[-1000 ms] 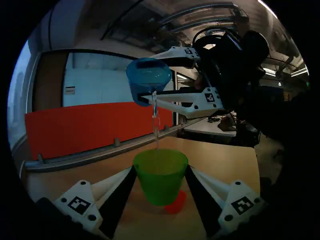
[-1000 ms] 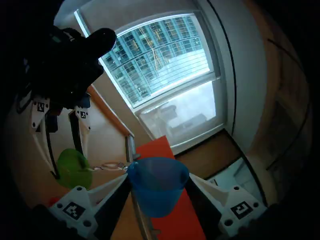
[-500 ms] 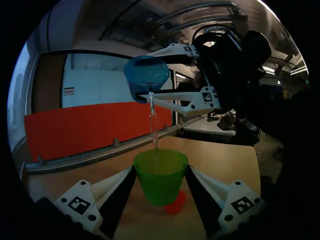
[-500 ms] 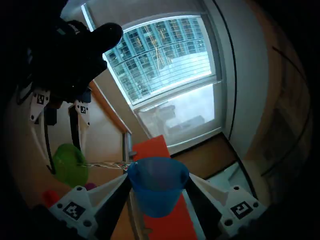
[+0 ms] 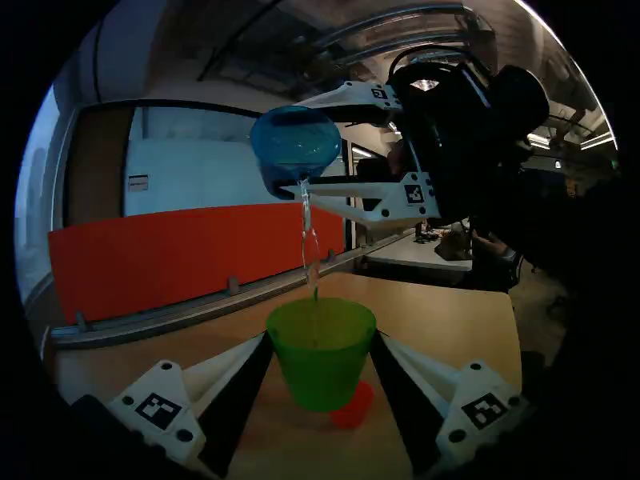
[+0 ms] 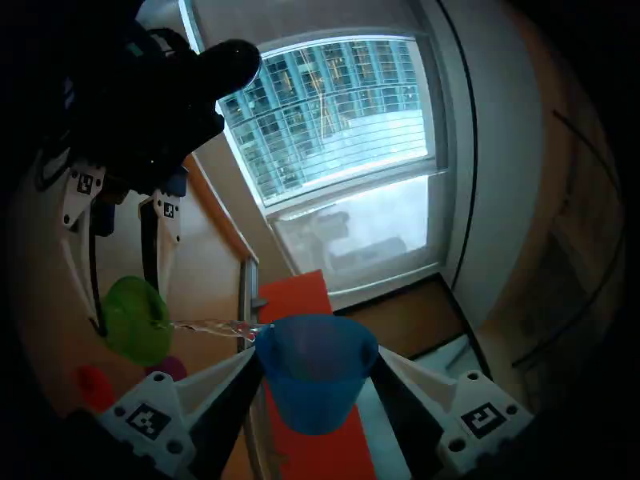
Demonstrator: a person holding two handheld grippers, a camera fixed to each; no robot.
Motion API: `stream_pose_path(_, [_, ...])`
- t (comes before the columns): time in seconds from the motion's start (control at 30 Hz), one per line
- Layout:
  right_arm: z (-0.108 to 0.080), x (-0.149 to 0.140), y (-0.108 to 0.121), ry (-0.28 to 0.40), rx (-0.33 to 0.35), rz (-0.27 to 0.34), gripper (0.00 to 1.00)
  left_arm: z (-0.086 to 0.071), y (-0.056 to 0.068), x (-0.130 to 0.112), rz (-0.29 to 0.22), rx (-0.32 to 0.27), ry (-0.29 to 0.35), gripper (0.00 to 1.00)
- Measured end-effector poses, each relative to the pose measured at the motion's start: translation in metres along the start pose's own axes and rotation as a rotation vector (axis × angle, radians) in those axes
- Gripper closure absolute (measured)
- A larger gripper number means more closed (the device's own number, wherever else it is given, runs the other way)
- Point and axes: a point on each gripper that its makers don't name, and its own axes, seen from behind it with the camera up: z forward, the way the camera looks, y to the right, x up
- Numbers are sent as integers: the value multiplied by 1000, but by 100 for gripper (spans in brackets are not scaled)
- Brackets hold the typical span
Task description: Pour water
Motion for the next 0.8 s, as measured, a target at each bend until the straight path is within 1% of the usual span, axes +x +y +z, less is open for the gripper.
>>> stream_pose_path(0.8, [4,7,9,3,-21,-98,10,0,-3,1,-1,3,5,15])
